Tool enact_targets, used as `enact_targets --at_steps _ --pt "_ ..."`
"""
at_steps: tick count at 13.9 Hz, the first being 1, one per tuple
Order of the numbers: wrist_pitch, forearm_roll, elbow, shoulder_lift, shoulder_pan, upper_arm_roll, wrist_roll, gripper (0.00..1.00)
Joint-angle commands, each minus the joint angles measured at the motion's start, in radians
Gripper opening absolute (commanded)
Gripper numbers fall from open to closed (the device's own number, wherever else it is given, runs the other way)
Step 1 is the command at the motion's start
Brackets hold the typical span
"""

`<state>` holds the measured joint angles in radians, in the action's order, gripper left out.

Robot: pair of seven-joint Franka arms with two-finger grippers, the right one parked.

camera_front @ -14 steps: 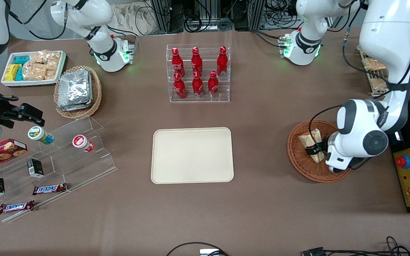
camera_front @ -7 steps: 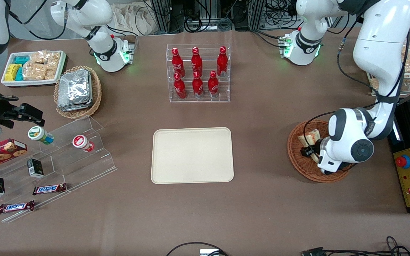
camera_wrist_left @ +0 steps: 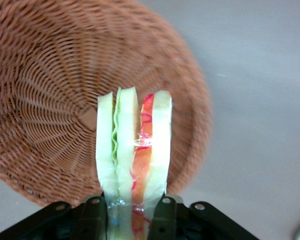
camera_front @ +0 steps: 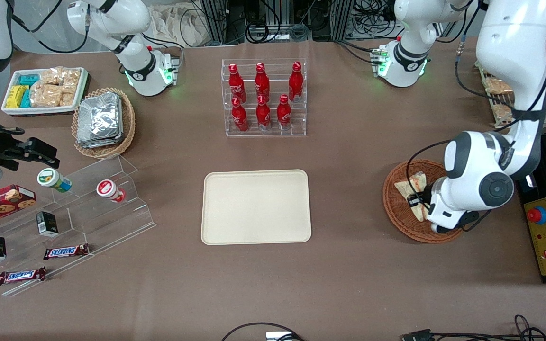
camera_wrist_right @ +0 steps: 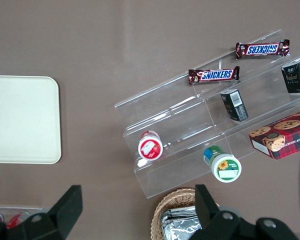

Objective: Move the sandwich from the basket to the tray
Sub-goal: 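Lift the sandwich and carry it with the left gripper to the beige tray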

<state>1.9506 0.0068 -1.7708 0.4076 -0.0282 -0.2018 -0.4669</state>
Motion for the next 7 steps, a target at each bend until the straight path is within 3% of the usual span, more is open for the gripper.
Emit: enact_targets --at_steps 1,3,7 --pt "-0.067 -0.002 0.112 0.002 0.005 -0.086 0.016 0.0" --pt "-0.068 -0.004 0.196 0.046 0.031 -0.146 0.001 0.0" --pt "-0.068 0.004 0.319 0.157 0.163 -0.156 0.002 0.0"
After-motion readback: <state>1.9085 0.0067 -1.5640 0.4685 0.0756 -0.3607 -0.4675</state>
